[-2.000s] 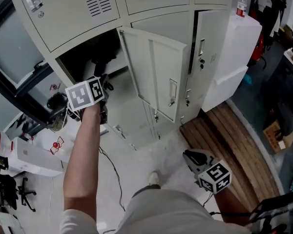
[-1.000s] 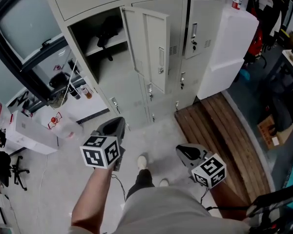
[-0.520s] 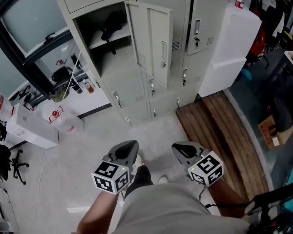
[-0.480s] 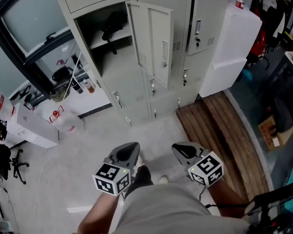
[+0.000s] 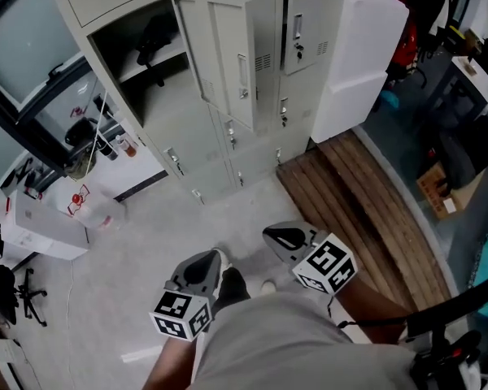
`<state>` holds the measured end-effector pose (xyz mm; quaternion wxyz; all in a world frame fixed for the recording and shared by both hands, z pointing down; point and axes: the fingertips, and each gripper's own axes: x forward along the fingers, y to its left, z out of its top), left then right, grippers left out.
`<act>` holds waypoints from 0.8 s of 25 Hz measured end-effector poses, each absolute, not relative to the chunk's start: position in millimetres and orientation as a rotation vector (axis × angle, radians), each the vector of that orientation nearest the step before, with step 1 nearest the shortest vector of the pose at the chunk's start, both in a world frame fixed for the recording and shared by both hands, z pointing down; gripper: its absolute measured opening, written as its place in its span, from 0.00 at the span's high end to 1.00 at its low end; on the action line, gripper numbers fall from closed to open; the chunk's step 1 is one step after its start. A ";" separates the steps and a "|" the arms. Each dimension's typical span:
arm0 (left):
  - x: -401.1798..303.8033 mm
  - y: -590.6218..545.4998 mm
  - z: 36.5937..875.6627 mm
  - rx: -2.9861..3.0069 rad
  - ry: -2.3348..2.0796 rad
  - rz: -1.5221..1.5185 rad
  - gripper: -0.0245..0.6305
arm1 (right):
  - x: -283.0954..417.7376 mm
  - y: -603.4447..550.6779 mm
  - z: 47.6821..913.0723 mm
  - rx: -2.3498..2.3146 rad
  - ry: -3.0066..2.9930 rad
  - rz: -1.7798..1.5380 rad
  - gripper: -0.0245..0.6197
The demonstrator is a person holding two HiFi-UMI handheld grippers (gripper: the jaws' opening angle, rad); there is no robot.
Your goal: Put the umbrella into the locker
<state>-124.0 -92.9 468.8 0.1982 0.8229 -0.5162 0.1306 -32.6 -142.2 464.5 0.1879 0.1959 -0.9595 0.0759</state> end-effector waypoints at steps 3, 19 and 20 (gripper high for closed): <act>-120.4 -89.5 473.1 2.309 -1.415 0.371 0.95 | -36.9 -140.0 464.6 0.540 -2.698 0.206 0.94; -120.6 -95.9 489.2 2.299 -1.387 0.392 0.95 | -49.6 -143.0 463.5 0.495 -2.692 0.200 0.94; -120.4 -97.4 489.3 2.299 -1.386 0.393 0.95 | -50.0 -144.4 463.5 0.494 -2.692 0.200 0.94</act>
